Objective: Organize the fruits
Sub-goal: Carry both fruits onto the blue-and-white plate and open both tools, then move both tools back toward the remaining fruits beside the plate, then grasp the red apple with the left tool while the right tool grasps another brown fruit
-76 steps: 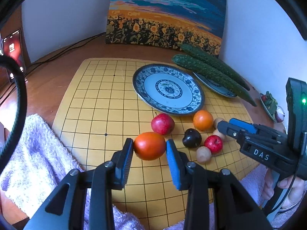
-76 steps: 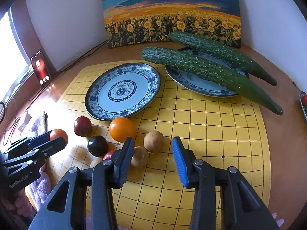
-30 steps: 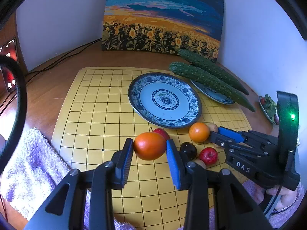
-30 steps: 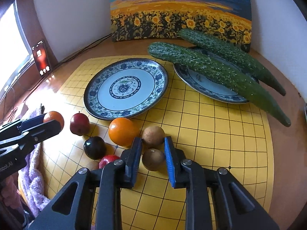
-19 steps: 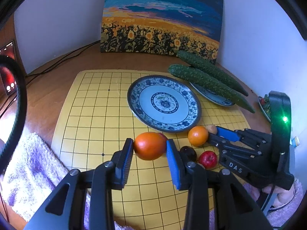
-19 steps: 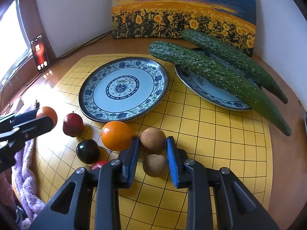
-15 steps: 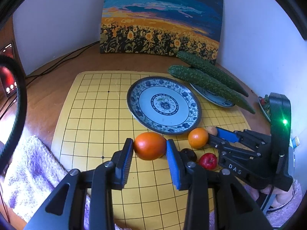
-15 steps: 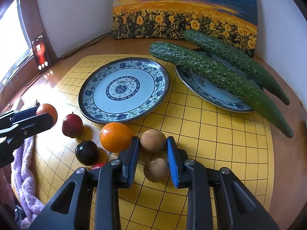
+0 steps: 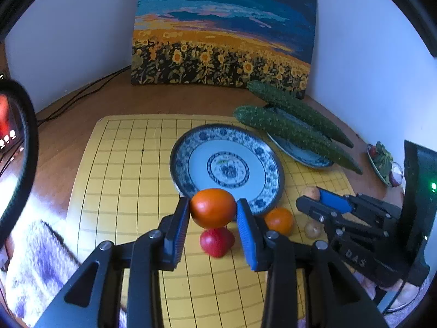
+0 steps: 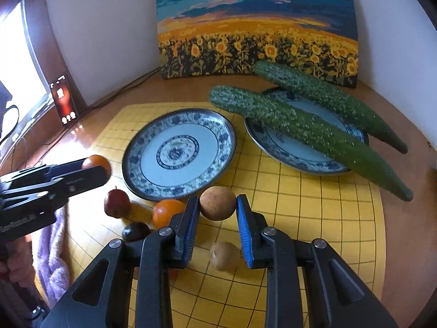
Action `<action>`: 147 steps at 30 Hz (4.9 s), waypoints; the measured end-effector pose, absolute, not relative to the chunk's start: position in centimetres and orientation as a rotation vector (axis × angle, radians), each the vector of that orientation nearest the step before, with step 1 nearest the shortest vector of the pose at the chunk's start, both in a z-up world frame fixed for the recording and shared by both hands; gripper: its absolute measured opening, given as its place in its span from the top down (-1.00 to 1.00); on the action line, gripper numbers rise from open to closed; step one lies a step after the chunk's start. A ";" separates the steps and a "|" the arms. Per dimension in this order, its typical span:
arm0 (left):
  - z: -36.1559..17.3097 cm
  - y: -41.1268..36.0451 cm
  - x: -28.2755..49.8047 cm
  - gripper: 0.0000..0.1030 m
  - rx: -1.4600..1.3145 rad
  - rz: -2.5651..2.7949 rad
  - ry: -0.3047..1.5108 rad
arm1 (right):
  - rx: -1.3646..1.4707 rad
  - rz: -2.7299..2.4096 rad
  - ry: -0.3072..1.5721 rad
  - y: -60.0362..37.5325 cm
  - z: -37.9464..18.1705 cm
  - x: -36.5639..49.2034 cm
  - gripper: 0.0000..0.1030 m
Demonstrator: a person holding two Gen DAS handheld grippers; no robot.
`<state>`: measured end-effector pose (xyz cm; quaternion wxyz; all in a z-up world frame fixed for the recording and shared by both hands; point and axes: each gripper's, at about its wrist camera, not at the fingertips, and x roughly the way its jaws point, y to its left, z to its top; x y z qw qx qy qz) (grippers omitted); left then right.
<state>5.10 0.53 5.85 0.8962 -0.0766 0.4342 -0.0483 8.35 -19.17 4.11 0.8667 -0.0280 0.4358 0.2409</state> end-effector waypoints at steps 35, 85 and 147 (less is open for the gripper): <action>2.3 1.2 14.1 0.29 -0.187 -0.083 0.968 | -0.088 0.547 0.994 -14.5 1.9 15.1 0.44; 4.8 0.8 3.6 0.05 -0.213 -0.084 0.959 | -0.025 0.471 0.942 -19.9 5.4 5.4 0.01; 3.4 0.7 4.5 0.32 -0.233 -0.090 0.974 | 0.019 0.435 0.998 -21.7 2.1 5.7 0.50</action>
